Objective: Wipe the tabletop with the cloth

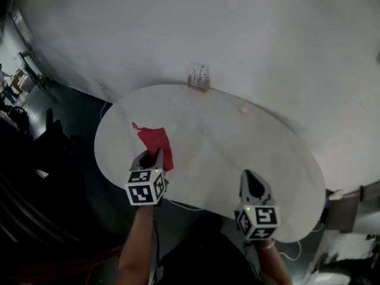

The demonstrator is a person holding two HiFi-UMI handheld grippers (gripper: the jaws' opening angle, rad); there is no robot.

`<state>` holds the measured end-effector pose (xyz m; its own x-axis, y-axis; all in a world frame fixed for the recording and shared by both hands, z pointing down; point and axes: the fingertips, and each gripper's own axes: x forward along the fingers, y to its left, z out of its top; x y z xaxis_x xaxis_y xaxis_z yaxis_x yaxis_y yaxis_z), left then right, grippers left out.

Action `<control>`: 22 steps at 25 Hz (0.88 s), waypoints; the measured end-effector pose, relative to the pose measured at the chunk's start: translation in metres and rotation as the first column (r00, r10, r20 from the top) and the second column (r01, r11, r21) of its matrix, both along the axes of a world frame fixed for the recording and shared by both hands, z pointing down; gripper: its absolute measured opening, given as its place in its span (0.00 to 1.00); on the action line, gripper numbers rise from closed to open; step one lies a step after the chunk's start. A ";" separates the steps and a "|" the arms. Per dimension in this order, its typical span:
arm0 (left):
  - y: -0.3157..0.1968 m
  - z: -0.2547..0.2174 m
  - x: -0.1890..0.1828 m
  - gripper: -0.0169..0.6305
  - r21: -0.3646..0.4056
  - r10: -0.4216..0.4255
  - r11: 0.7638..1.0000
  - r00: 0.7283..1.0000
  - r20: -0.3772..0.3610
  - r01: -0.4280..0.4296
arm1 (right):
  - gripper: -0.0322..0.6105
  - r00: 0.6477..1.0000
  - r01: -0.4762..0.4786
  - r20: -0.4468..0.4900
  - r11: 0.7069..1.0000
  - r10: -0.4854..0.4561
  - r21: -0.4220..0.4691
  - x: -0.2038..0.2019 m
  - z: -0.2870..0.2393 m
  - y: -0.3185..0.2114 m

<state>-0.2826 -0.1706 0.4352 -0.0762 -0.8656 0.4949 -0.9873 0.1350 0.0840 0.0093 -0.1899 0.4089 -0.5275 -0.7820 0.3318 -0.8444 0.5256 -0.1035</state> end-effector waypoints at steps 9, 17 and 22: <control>0.020 -0.043 0.027 0.09 0.113 0.084 0.990 0.996 0.021 -0.086 | 0.05 1.000 -0.013 0.008 0.998 0.013 0.059 -0.005 -0.022 0.009; 0.049 -0.057 0.049 0.09 0.169 0.132 0.976 0.991 0.030 -0.135 | 0.05 1.000 -0.007 0.021 0.994 0.004 0.108 -0.011 -0.038 0.025; 0.066 -0.062 0.057 0.09 0.201 0.146 0.968 0.988 0.041 -0.152 | 0.05 1.000 -0.006 0.020 0.993 0.004 0.121 -0.007 -0.042 0.039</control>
<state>-0.2257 -0.1043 0.3728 0.0507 -0.9503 0.3073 -0.9972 -0.0311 0.0686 0.0020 -0.1507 0.3665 -0.5288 -0.8185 0.2244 -0.8456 0.5309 -0.0558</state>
